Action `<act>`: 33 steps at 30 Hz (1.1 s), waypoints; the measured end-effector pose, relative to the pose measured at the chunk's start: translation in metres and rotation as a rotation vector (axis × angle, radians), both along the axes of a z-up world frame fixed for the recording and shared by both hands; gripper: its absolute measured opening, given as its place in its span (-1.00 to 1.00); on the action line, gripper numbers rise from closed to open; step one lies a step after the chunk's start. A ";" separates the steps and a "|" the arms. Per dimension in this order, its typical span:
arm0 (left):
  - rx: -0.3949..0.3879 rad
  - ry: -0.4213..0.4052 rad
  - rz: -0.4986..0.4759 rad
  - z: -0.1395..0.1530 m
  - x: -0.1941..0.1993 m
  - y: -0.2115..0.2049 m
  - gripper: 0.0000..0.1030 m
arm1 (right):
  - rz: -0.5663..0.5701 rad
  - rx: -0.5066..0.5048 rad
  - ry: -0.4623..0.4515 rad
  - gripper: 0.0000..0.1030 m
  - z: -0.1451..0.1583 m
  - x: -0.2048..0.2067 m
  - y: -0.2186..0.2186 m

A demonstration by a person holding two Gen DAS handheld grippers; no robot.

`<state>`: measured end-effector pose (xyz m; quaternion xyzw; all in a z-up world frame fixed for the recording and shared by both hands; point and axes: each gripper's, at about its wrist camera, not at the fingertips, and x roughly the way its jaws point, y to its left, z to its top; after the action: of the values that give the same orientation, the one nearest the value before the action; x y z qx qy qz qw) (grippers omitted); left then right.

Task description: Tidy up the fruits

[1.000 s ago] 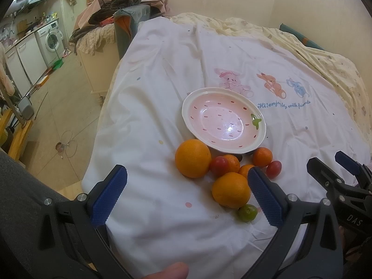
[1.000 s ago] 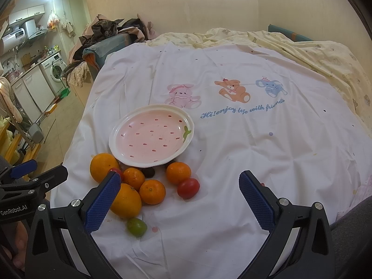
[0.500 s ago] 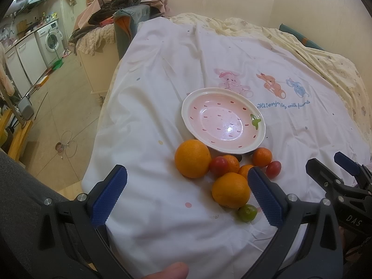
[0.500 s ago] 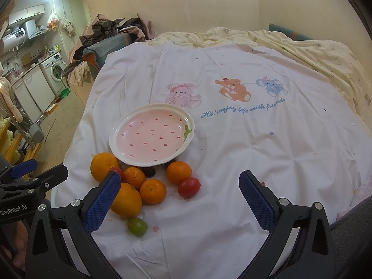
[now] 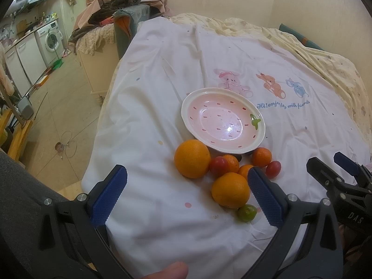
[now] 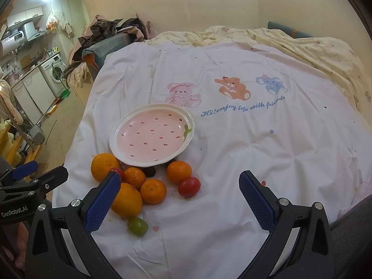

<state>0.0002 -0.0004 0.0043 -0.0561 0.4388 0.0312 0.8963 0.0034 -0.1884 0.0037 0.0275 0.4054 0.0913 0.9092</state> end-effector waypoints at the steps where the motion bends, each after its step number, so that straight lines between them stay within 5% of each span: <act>1: -0.002 0.001 0.000 0.000 0.000 0.000 0.98 | -0.002 0.006 0.002 1.00 0.000 0.000 -0.001; 15: -0.016 0.044 0.011 -0.002 0.009 0.004 0.98 | 0.009 0.099 0.144 1.00 0.003 0.033 -0.026; 27: -0.108 0.341 0.144 -0.043 0.058 0.049 0.98 | 0.083 0.042 0.454 0.99 -0.046 0.094 -0.042; 33: -0.146 0.417 0.130 -0.054 0.086 0.045 0.90 | 0.170 0.052 0.566 0.58 -0.077 0.107 -0.023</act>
<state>0.0858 0.0449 -0.0498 -0.1412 0.6110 0.0679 0.7759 0.1106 -0.2111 -0.0731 0.0413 0.6412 0.1660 0.7481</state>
